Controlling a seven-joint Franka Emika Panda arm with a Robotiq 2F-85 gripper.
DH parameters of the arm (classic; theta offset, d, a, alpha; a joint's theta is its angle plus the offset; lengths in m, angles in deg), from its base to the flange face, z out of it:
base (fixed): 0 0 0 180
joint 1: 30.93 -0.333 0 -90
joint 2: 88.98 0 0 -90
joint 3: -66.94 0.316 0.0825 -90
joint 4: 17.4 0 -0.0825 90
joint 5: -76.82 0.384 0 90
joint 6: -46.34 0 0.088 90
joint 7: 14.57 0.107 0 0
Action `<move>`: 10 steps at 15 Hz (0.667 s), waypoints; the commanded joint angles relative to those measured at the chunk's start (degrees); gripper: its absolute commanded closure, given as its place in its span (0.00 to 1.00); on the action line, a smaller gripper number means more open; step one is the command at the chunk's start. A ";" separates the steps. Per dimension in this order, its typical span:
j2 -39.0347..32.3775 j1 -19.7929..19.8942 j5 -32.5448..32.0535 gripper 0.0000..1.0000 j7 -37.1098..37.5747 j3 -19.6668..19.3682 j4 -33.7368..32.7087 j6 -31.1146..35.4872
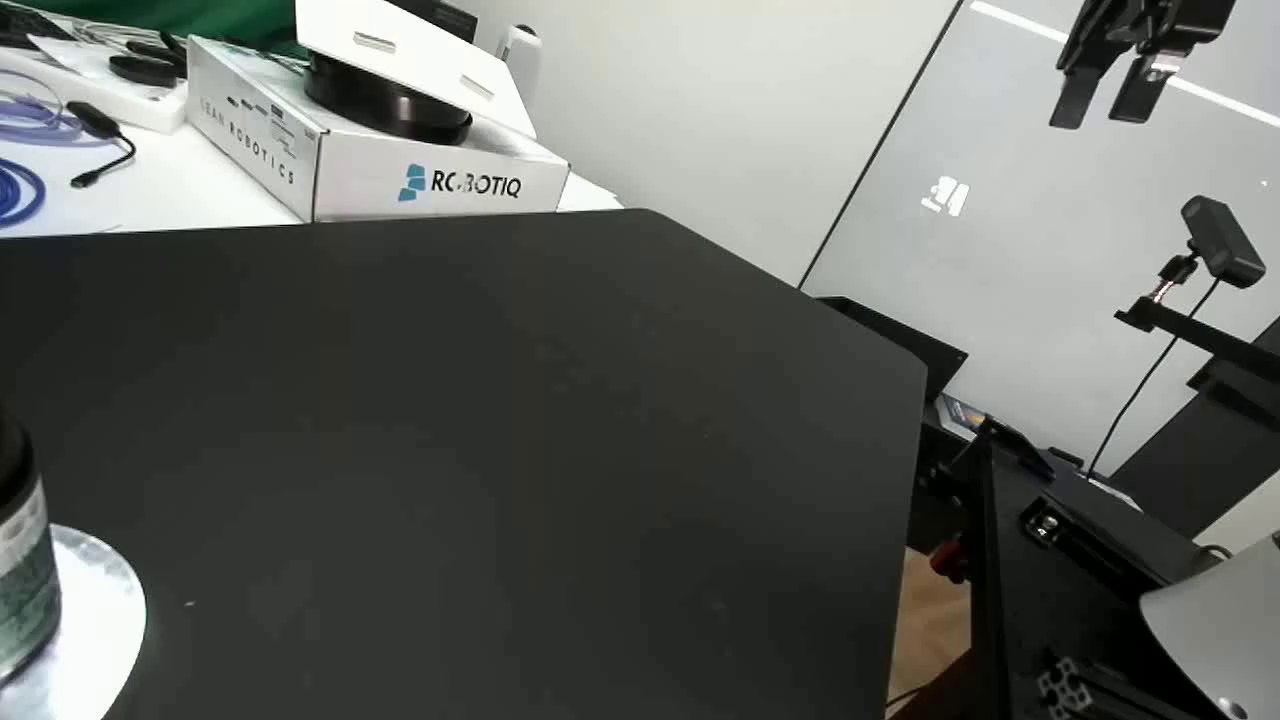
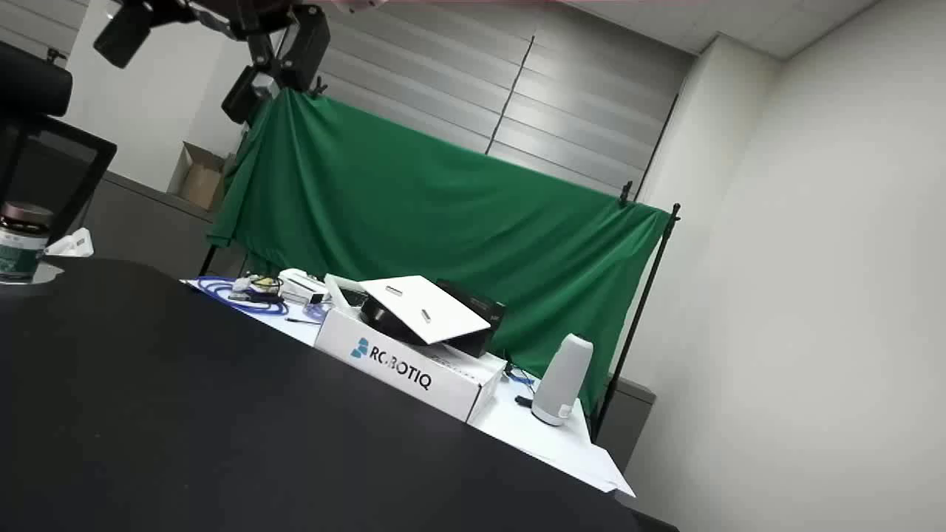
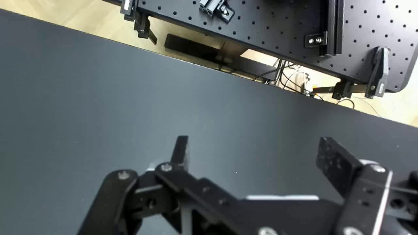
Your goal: Remove the bottle from the silver object and set it down on the right side of the table
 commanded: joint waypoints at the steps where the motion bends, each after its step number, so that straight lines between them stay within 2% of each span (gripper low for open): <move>1: -0.04 0.09 0.05 0.00 -0.03 0.10 -0.07 -0.07; 8: -0.04 0.09 0.05 0.00 -0.03 0.10 -0.07 -0.06; 10: -1.37 -0.09 -0.20 0.00 1.06 0.71 -2.25 3.92</move>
